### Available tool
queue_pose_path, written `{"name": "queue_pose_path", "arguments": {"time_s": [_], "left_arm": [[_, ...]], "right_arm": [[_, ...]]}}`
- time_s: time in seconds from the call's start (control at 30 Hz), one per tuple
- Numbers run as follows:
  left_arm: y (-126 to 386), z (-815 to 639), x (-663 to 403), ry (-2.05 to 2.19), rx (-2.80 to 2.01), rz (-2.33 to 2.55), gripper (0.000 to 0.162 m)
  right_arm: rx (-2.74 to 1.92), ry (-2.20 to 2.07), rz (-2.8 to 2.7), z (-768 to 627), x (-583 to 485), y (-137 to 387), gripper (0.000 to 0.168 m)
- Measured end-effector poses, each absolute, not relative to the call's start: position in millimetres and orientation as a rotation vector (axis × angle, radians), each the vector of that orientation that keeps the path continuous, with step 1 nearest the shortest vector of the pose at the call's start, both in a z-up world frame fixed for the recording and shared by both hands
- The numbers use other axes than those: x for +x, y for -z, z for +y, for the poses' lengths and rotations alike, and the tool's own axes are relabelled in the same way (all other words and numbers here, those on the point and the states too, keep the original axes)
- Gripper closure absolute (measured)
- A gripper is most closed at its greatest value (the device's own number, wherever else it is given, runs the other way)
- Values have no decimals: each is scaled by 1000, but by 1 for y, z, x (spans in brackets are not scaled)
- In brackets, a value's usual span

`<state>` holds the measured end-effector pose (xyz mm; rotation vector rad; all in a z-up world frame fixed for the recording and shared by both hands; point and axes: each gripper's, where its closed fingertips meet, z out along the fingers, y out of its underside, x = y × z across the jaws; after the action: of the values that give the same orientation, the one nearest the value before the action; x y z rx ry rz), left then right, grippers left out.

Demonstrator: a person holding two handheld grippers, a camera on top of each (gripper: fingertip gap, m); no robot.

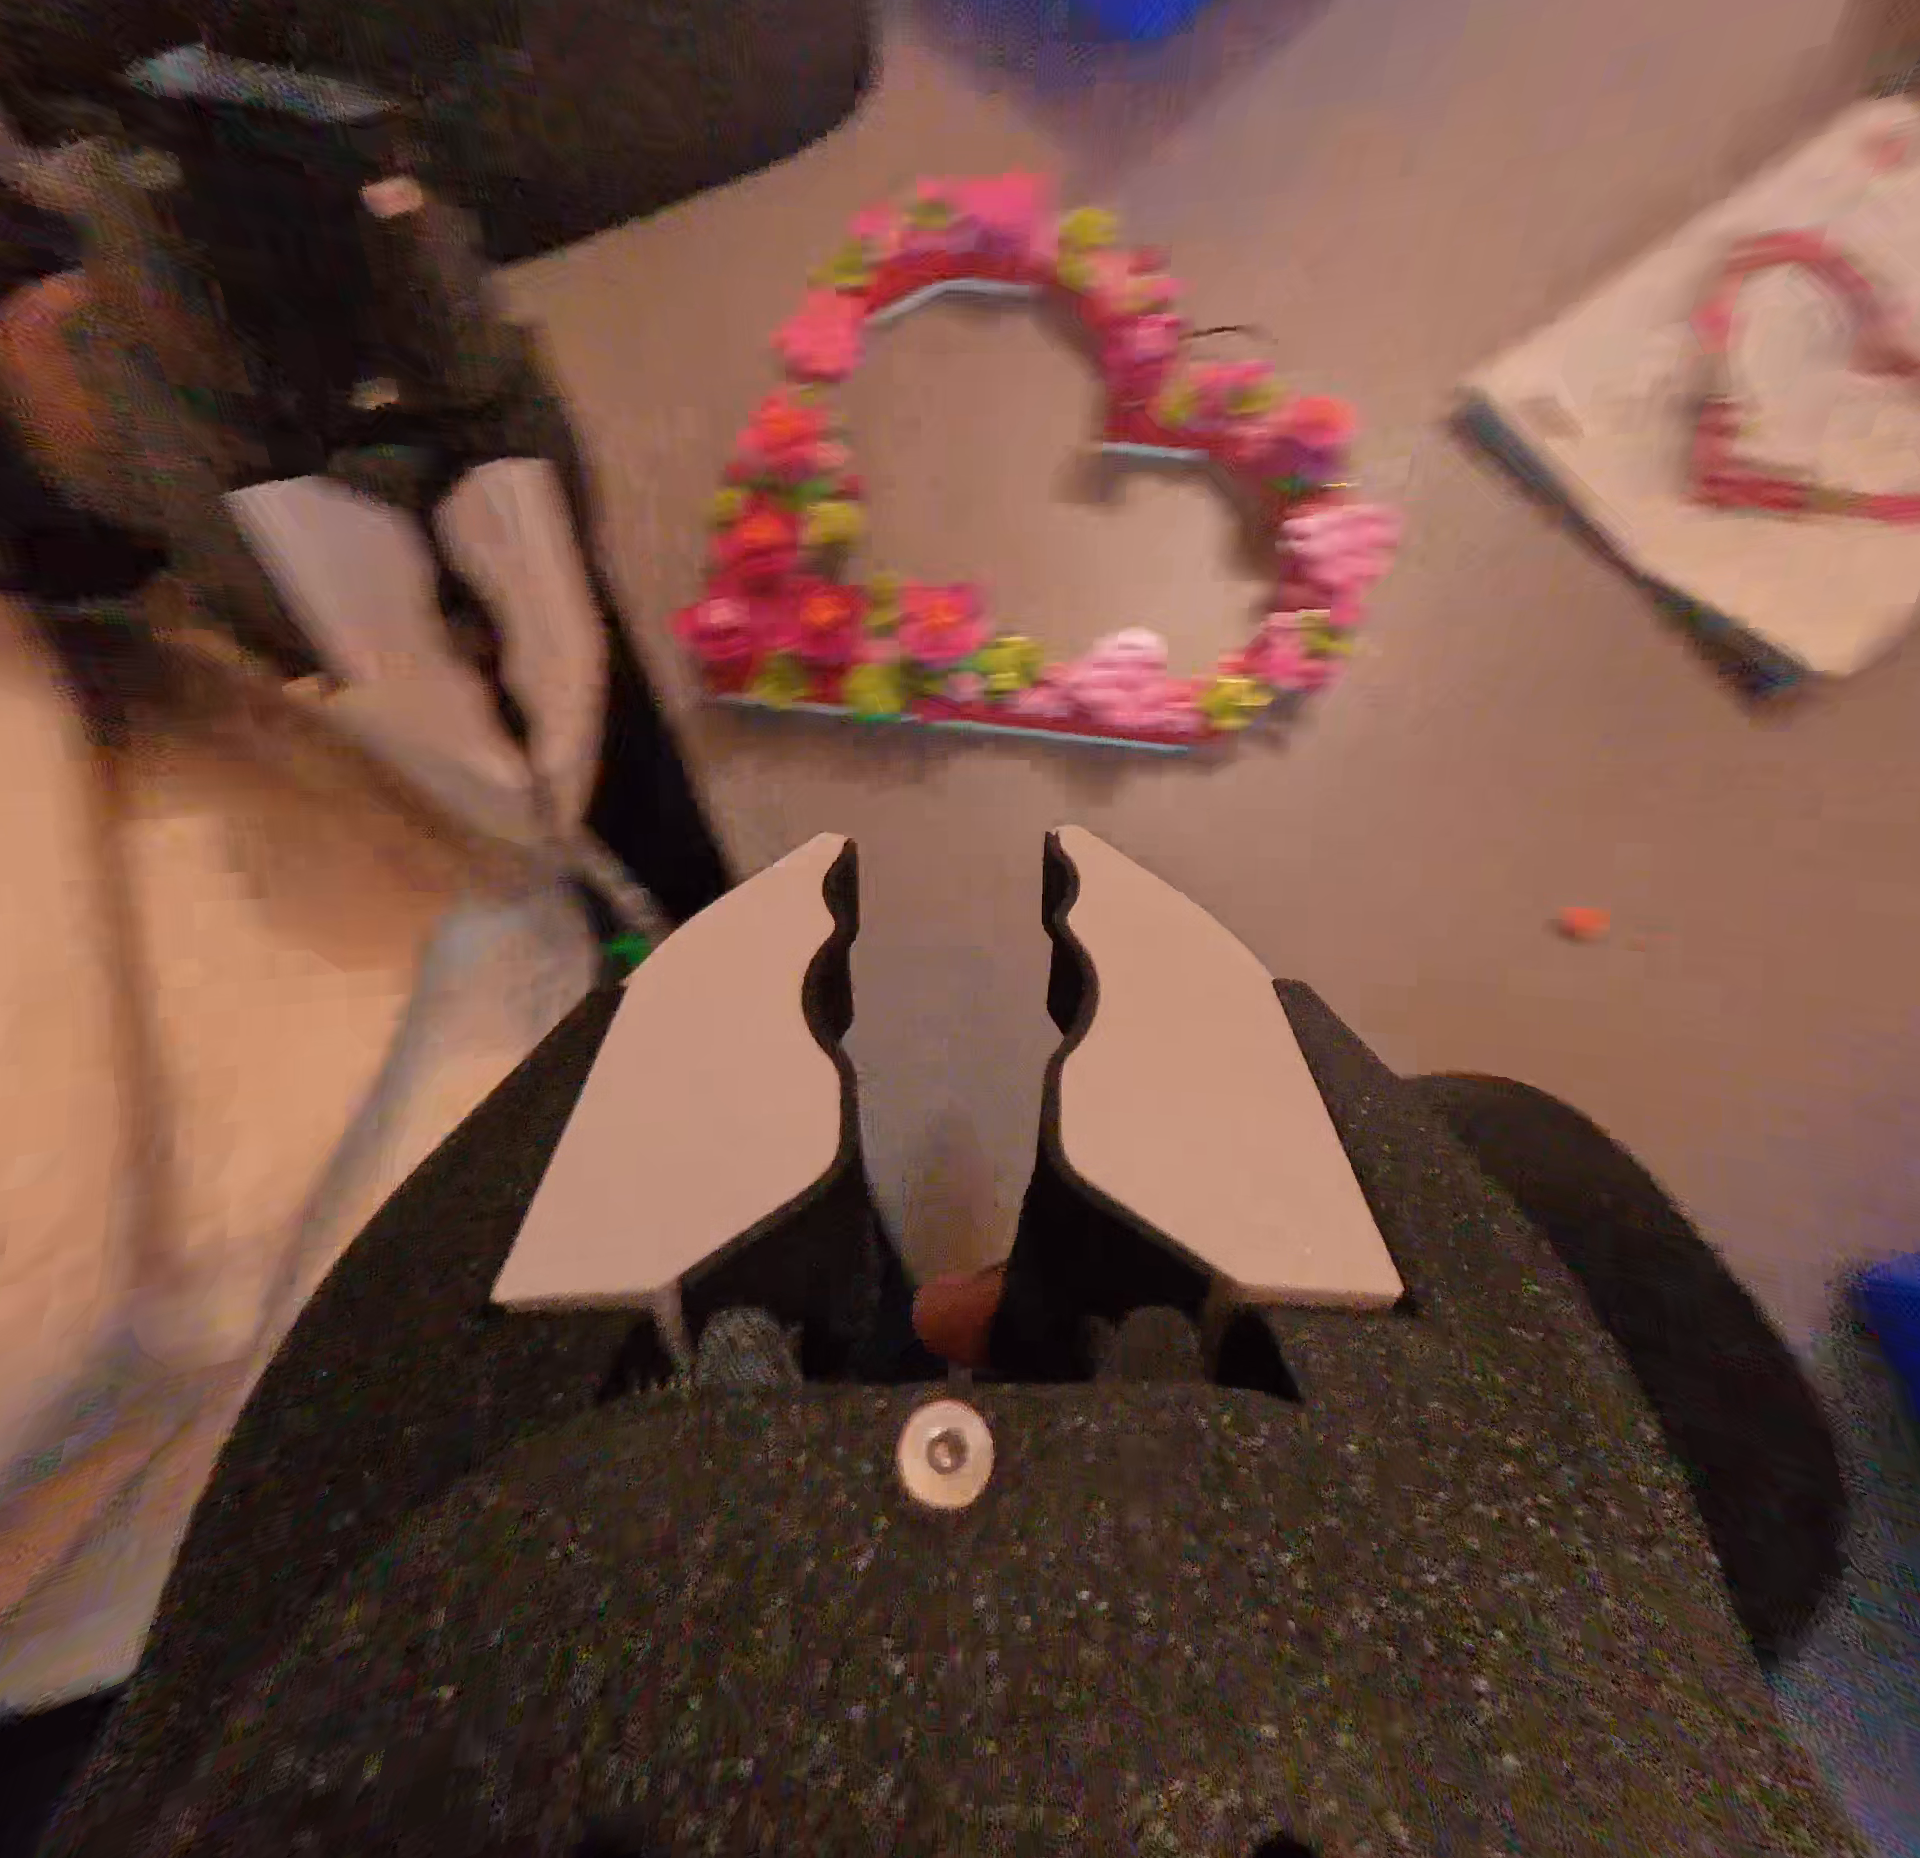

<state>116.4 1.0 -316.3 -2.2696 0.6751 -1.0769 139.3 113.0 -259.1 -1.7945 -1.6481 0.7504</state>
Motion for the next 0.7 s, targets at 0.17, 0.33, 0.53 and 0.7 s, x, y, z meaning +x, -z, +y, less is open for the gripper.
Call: {"name": "queue_pose_path", "arguments": {"time_s": [0.17, 0.33, 0.53, 0.7], "left_arm": [[316, 0, 118, 1052, -2270, 695, 162], [313, 0, 116, 1042, -2264, 698, 162], [315, 0, 115, 1052, -2266, 702, 162], [317, 1, 111, 1038, -2280, 700, 162]], "right_arm": [[-2043, -370, -1259, 237, 151, 294, 129], [-2188, -405, -1207, 260, 153, 319, 140], [-2199, -473, -1223, 261, 151, 320, 161], [-2003, -882, -1337, 208, 130, 285, 161]]}}
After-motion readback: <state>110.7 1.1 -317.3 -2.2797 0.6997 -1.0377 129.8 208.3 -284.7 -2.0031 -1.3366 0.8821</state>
